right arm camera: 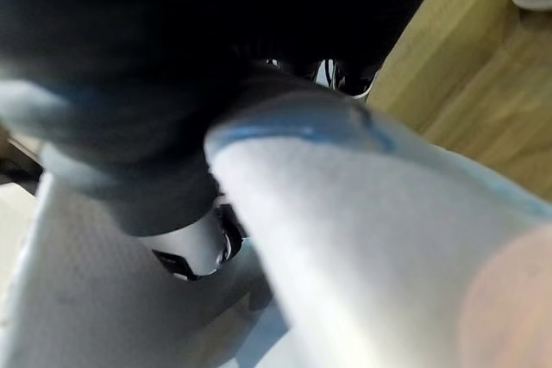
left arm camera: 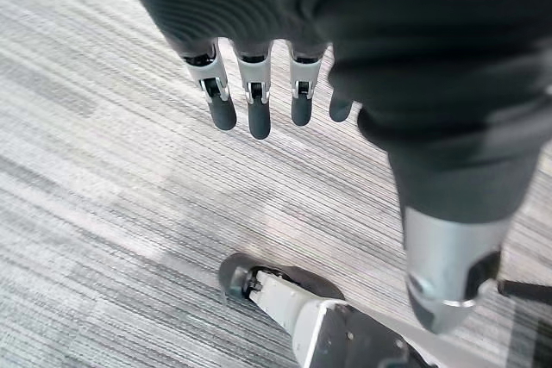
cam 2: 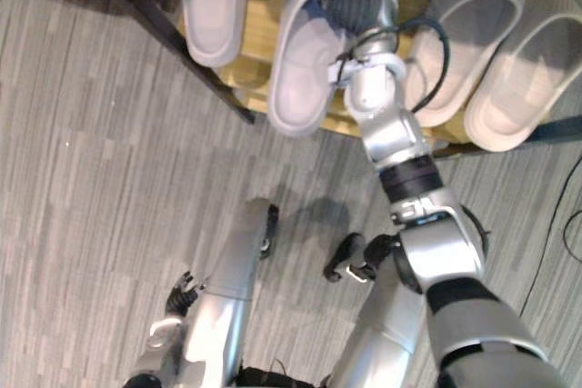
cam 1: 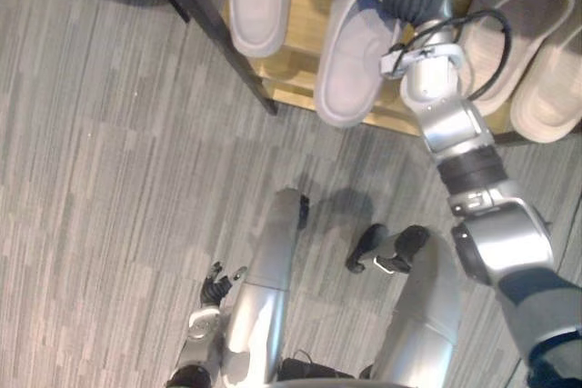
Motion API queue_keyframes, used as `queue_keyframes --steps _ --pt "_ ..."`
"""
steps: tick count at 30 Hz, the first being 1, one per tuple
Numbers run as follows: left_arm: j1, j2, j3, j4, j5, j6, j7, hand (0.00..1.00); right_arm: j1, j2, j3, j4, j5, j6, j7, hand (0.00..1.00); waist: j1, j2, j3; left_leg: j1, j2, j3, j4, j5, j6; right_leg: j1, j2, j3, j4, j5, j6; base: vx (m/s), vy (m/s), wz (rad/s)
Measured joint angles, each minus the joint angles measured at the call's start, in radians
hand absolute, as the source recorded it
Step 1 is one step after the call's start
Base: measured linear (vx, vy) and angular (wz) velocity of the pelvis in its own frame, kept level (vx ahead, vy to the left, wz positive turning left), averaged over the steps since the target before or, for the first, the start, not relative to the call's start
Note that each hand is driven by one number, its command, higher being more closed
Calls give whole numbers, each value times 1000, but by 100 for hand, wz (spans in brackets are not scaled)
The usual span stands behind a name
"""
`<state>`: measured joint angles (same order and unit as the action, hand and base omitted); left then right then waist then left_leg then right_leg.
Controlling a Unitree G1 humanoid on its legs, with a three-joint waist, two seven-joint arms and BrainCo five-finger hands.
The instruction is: Organize the slippers on the shoe rack
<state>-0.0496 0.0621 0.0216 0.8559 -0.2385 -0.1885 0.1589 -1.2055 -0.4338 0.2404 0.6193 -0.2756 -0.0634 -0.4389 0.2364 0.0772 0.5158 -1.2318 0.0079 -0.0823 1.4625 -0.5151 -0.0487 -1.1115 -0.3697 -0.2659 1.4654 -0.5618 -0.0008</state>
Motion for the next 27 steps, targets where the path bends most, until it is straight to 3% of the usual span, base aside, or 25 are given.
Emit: queue_keyframes --steps 6,7,19,27 --pt "-17 1 1 2 -2 -4 14 0 -70 -10 3 69 0 4 -17 100 22 -3 -5 -49 -8 -23 -3 19 -18 -38 -6 -23 12 -5 -13 -8 -27 8" --pt "-19 1 1 2 -2 -5 14 0 -87 -11 10 79 1 4 -18 0 23 -3 -5 -59 -11 -30 -3 24 -23 -44 -9 -30 15 -6 -15 -13 -22 13" --pt "-60 4 3 43 -39 -6 16 0 -135 -19 -4 101 19 14 -124 0 40 -7 -8 -104 -37 -57 -26 65 -47 -77 -32 -59 24 -9 -22 -17 -14 9" --pt "-70 -5 32 42 -40 -6 16 0 -135 1 -53 46 43 23 -131 0 40 -7 -8 -103 -36 -63 -48 80 -55 -77 -32 -70 10 -5 -31 0 0 0"
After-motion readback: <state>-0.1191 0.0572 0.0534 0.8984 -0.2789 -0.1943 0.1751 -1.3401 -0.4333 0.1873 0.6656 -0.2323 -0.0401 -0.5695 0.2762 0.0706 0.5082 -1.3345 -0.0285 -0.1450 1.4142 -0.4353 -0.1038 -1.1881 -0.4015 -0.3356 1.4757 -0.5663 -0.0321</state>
